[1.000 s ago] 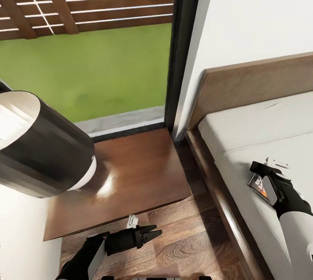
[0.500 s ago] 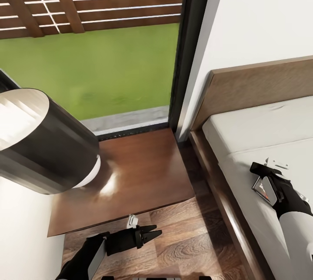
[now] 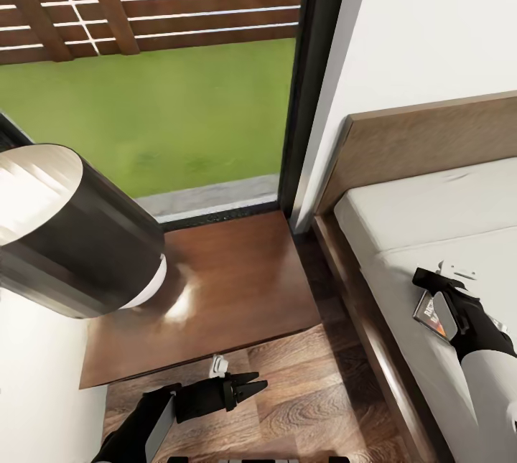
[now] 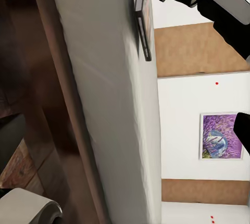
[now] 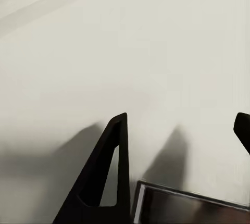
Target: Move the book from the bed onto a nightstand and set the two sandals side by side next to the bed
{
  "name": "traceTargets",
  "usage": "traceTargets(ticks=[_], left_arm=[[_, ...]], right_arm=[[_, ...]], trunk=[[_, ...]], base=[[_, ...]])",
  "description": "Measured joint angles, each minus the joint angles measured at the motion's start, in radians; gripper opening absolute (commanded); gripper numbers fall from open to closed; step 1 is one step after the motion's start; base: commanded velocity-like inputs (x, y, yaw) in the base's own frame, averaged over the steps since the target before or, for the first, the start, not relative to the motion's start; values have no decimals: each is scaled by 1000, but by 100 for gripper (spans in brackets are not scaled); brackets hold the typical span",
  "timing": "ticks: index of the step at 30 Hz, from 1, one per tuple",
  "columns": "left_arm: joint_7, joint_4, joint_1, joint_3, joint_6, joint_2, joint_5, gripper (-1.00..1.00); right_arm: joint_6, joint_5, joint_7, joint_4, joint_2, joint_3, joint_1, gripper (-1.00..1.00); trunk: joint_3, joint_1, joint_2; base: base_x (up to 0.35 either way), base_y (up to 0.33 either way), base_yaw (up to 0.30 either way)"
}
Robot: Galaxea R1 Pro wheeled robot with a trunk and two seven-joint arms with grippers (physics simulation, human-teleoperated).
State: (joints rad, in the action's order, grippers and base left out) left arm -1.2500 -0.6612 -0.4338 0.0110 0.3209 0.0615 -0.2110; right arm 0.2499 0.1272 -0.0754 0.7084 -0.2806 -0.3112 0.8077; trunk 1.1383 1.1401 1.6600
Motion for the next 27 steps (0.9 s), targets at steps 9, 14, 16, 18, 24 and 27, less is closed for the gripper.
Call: traceTargets(ticks=[9, 14, 16, 18, 24, 27], left_arm=[[0, 0, 0, 0, 0, 0, 0, 100], [0, 0, 0, 0, 0, 0, 0, 100], [0, 0, 0, 0, 0, 0, 0, 100], [0, 0, 0, 0, 0, 0, 0, 100], [0, 0, 0, 0, 0, 0, 0, 100], [0, 0, 0, 0, 0, 0, 0, 100]], right_arm=[[0, 0, 0, 0, 0, 0, 0, 100], [0, 0, -1, 0, 0, 0, 0, 100], [0, 0, -1, 0, 0, 0, 0, 100], [0, 0, -1, 0, 0, 0, 0, 100], [1, 0, -1, 0, 0, 0, 0, 100], [0, 0, -1, 0, 0, 0, 0, 100]], trunk=[[0, 0, 0], [0, 0, 0], [0, 0, 0], [0, 0, 0], [0, 0, 0], [0, 0, 0]], base=[[0, 0, 0], [0, 0, 0], [0, 0, 0], [0, 0, 0], [0, 0, 0], [0, 0, 0]])
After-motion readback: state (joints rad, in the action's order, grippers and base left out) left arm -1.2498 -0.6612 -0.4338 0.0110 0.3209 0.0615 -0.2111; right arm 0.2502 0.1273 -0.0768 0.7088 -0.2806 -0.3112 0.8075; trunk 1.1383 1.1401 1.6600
